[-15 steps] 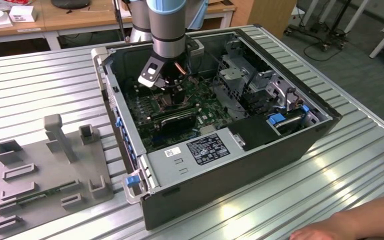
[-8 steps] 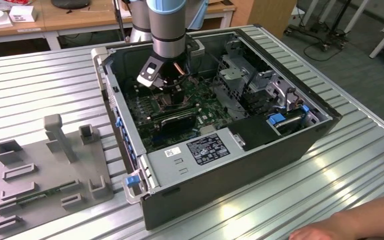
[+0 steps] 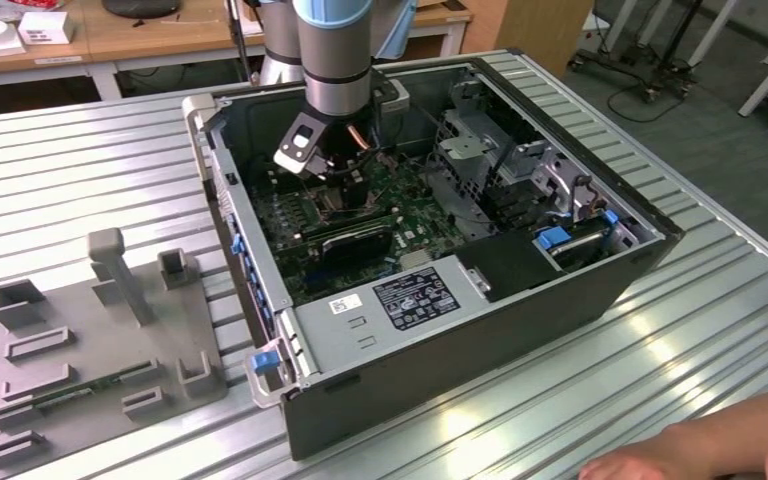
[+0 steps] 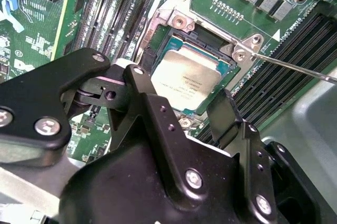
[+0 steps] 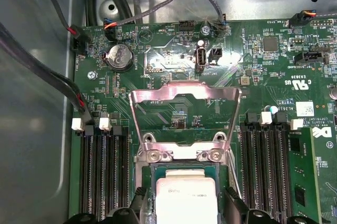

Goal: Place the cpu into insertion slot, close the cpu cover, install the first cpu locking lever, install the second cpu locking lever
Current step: 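Place the cpu into insertion slot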

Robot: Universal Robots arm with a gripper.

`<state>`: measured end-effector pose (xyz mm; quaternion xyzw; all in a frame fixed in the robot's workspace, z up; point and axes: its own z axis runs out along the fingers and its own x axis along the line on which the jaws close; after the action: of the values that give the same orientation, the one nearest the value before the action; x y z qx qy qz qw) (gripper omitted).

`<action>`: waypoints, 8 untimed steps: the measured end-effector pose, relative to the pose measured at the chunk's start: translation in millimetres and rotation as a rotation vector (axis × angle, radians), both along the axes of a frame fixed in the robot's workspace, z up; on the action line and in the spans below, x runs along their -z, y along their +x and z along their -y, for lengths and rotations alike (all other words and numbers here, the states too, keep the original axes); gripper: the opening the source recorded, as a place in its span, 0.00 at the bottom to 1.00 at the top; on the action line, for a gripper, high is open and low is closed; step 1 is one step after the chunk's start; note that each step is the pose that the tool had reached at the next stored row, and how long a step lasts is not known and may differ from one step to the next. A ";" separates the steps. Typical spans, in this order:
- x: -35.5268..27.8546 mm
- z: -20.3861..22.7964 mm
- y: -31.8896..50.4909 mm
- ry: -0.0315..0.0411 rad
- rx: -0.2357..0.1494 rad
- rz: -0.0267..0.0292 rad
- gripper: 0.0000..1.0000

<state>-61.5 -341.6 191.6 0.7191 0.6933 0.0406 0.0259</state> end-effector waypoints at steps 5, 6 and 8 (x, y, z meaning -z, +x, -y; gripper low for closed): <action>0.0 0.0 0.6 0.0002 0.000 -0.0019 0.67; 0.0 -0.1 1.0 0.0001 0.000 -0.0089 0.67; -0.1 0.0 1.3 -0.0002 0.000 -0.0221 0.67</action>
<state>-60.1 -341.7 191.8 0.7195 0.6935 0.0326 0.0183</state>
